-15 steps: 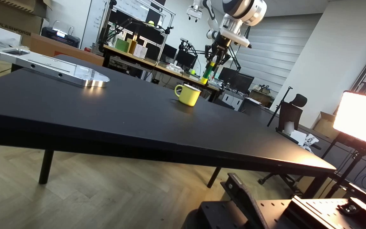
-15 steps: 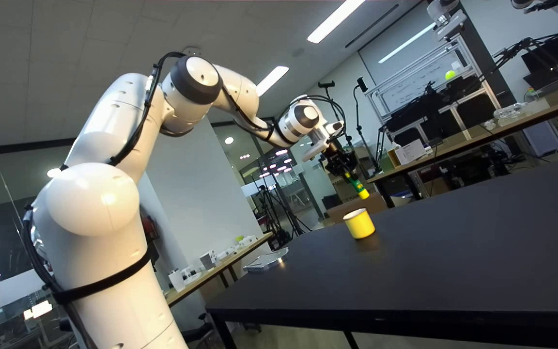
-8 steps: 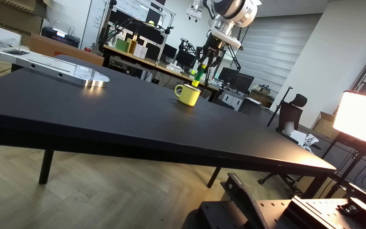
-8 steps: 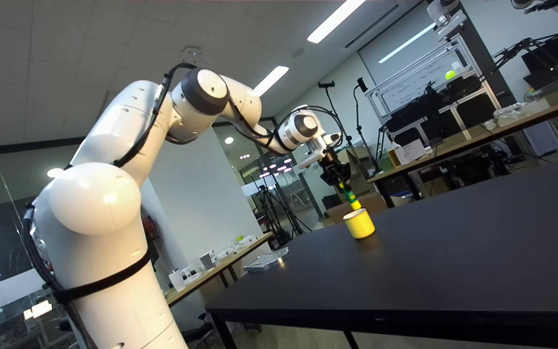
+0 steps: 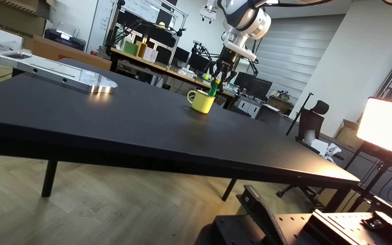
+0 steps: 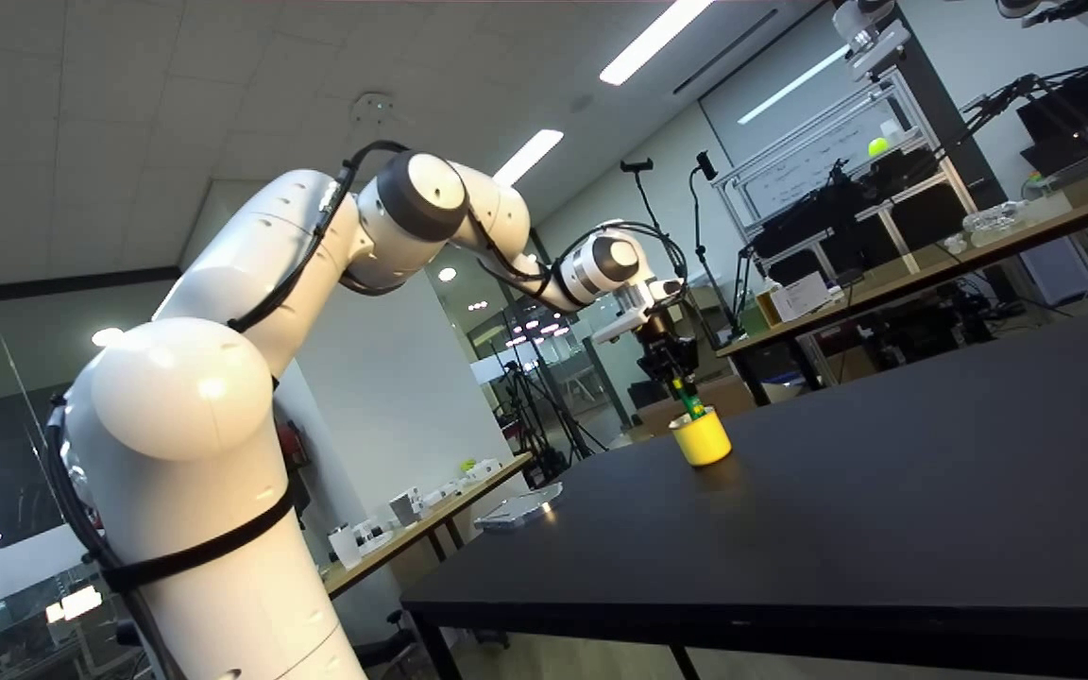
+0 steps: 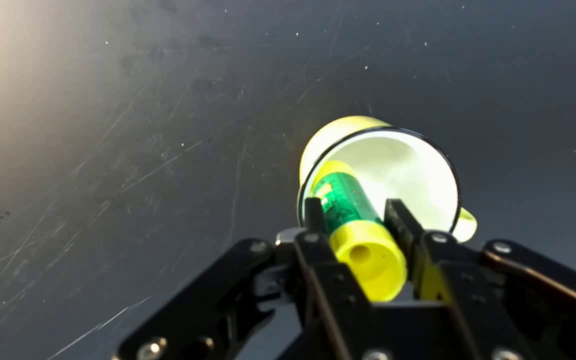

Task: Put the paper glue in the mug

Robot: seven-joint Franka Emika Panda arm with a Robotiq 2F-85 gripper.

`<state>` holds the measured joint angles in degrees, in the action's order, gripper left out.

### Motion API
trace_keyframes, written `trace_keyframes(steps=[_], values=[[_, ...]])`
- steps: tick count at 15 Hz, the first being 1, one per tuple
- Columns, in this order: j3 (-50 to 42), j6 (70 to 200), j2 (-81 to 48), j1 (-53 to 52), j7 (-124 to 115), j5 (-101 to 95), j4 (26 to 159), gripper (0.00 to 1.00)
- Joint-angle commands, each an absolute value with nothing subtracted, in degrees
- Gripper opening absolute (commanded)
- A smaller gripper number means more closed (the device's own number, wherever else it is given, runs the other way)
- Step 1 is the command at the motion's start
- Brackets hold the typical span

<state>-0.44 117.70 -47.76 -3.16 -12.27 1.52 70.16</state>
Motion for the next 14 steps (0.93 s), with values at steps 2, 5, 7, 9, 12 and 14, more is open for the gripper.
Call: trace_keyframes(steps=[2, 5, 7, 9, 12, 14], values=[[-0.35, 114.28, -49.54, -2.46, -11.75, 2.56, 66.36, 0.66], [-0.63, 114.75, -47.73, -2.28, -11.33, 2.27, 67.63, 0.86], [-0.98, 115.22, -45.81, -2.03, -11.18, 2.03, 69.21, 0.98], [-1.34, 114.19, -43.42, -1.47, -10.23, 1.64, 70.82, 1.0], [-1.3, 114.74, -45.32, -1.58, -10.27, 1.76, 68.86, 1.0], [-1.31, 114.58, -44.79, -1.39, -10.05, 1.77, 69.06, 1.0]])
